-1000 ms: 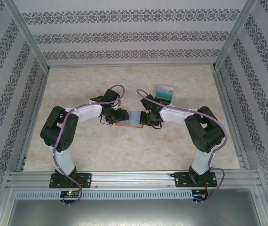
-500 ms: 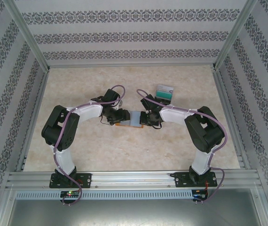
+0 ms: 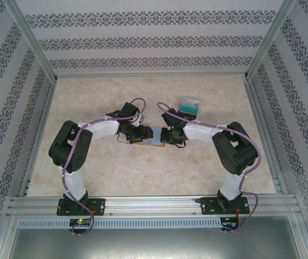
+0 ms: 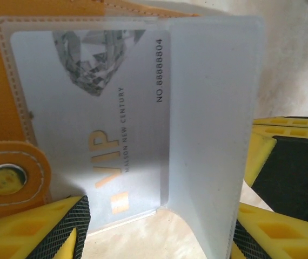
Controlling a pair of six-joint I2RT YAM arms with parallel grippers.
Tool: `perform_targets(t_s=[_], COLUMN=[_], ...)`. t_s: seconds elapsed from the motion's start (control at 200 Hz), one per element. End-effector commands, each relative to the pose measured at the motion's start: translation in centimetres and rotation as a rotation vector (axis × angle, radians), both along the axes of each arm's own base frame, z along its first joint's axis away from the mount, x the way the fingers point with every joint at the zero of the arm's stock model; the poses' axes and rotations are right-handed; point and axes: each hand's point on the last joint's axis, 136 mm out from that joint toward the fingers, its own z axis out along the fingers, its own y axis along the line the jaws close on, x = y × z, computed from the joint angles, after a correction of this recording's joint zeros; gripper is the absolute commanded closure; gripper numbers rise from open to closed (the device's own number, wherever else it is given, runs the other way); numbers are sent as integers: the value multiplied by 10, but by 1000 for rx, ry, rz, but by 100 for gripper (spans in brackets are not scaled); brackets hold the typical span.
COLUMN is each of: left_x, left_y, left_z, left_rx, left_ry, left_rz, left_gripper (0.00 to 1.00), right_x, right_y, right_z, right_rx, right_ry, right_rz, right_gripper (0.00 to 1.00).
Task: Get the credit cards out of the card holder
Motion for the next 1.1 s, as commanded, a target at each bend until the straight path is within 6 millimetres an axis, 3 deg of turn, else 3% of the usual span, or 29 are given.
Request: perform_targets(t_s=[0.0, 0.205, 0.44, 0.515, 0.669, 0.839, 0.924, 1.014, 1.094], left_x=[10, 11, 0, -2, 4, 12, 15, 17, 17], left_y=[-15, -34, -59, -58, -36, 6, 29, 53, 64], left_z=[25, 46, 41, 40, 42, 40, 33, 19, 7], left_rx=[-63, -109, -136, -130, -89, -29, 2, 57, 78], left_ry=[-60, -104, -83, -84, -111, -128, -114, -86, -55], left_rz=[-23, -80, -142, -142, -84, 2, 56, 106, 125], left_gripper=[39, 47, 51, 52, 56, 60, 68, 84, 91], right_x=[-4, 4, 16, 18, 21, 27, 31, 33, 35], right_y=[4, -5, -23, -26, -17, 6, 20, 37, 52], right_z=[-8, 5, 26, 31, 37, 47, 53, 56, 56], right_rx=[-9, -5, 29, 38, 80, 149, 180, 214, 245], right_ry=[30, -9, -71, -84, -91, -107, -112, -103, -89], right_rz=[-3, -32, -100, -111, -104, -78, -60, -40, -23], right_gripper=[100, 100, 100, 100, 100, 100, 98, 98, 97])
